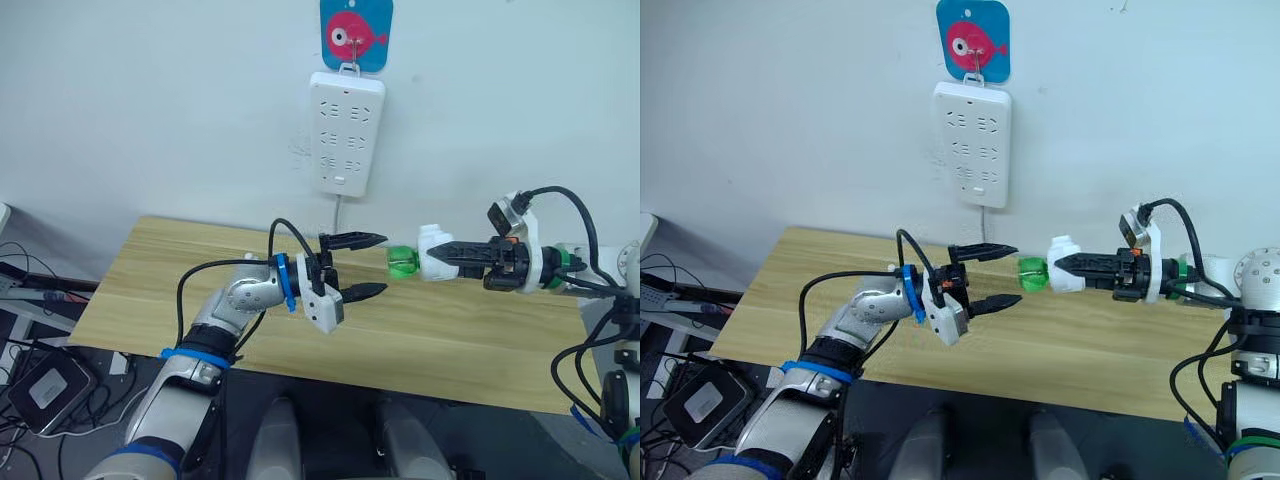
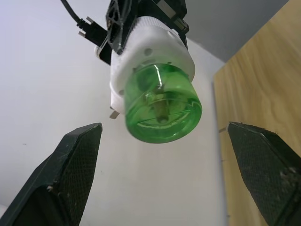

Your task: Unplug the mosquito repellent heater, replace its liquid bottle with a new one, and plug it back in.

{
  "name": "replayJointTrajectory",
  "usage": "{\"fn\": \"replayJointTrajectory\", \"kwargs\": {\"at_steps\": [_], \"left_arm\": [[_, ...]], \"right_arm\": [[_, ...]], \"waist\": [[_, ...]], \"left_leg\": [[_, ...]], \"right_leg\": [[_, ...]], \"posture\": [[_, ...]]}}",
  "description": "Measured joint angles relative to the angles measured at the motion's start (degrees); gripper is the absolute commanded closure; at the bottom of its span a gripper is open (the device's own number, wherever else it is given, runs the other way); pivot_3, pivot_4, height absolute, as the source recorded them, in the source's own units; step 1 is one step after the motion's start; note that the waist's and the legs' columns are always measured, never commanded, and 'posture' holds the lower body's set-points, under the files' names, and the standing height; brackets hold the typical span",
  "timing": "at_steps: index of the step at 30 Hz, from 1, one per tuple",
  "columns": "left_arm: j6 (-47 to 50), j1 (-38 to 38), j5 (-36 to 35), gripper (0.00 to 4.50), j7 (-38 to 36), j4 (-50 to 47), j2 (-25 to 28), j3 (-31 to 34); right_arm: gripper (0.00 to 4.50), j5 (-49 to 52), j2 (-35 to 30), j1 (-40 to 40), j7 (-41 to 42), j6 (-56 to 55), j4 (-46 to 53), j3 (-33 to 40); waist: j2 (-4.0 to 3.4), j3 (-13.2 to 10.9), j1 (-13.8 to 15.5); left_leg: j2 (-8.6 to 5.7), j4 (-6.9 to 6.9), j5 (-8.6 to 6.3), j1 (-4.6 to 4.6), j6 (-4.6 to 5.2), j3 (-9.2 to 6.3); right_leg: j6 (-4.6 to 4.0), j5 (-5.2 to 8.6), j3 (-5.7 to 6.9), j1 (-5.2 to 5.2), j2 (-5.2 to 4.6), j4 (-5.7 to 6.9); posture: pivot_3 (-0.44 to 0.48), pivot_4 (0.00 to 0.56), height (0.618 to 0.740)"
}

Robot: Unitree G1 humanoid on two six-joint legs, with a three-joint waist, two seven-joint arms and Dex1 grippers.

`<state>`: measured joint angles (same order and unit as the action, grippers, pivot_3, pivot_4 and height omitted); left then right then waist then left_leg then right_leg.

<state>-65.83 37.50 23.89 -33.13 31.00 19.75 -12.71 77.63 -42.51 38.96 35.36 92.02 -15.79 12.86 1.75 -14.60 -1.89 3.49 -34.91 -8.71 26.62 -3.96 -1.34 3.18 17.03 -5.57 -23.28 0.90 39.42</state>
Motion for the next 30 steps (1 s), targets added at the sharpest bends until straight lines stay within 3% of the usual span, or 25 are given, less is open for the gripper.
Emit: {"fn": "replayJointTrajectory", "kwargs": {"at_steps": [10,19,22,27,30], "left_arm": [[-5.50,4.96,12.29,0.02,16.77,4.42,-1.08,-1.75],[-7.94,5.56,13.67,0.02,22.48,4.47,0.26,-4.00],[-8.31,5.56,13.67,0.59,22.77,4.18,0.84,-4.80],[-8.35,5.55,13.60,2.09,23.70,3.68,1.33,-5.61],[-8.19,5.55,13.35,2.27,23.75,3.66,1.53,-5.97]], "right_arm": [[1.48,8.50,0.58,-0.14,-7.13,0.00,1.61,-0.10],[1.48,11.91,0.67,-0.52,-11.12,-0.02,1.87,-0.11],[1.48,12.76,0.67,-0.69,-11.94,-0.03,1.86,-0.17],[1.48,13.98,0.67,-0.69,-12.83,-0.15,1.75,-0.23],[1.48,14.20,0.67,-0.68,-12.90,-0.15,1.28,-0.48]], "waist": [[0.00,0.00,-0.05],[0.00,0.00,-0.11],[0.00,0.00,-0.12],[0.00,0.00,-0.14],[0.00,0.00,-0.15]], "left_leg": [[-0.01,-0.06,0.01,-0.01,0.01,-0.03],[-0.01,-0.09,0.01,-0.06,0.01,-0.03],[-0.01,-0.10,0.02,-0.07,0.01,-0.03],[-0.01,-0.15,0.02,-0.09,0.02,-0.03],[-0.01,-0.16,0.03,-0.09,0.02,-0.03]], "right_leg": [[0.00,-0.01,0.02,0.00,0.00,0.21],[0.00,-0.01,0.02,0.00,0.00,0.37],[0.00,-0.01,0.02,0.00,0.00,0.43],[0.00,-0.01,0.01,0.00,0.00,0.49],[0.00,-0.01,0.02,0.00,0.00,0.51]], "posture": [[-0.057,0.227,0.740],[-0.058,0.233,0.740],[-0.058,0.236,0.740],[-0.056,0.237,0.740],[-0.056,0.237,0.740]]}}
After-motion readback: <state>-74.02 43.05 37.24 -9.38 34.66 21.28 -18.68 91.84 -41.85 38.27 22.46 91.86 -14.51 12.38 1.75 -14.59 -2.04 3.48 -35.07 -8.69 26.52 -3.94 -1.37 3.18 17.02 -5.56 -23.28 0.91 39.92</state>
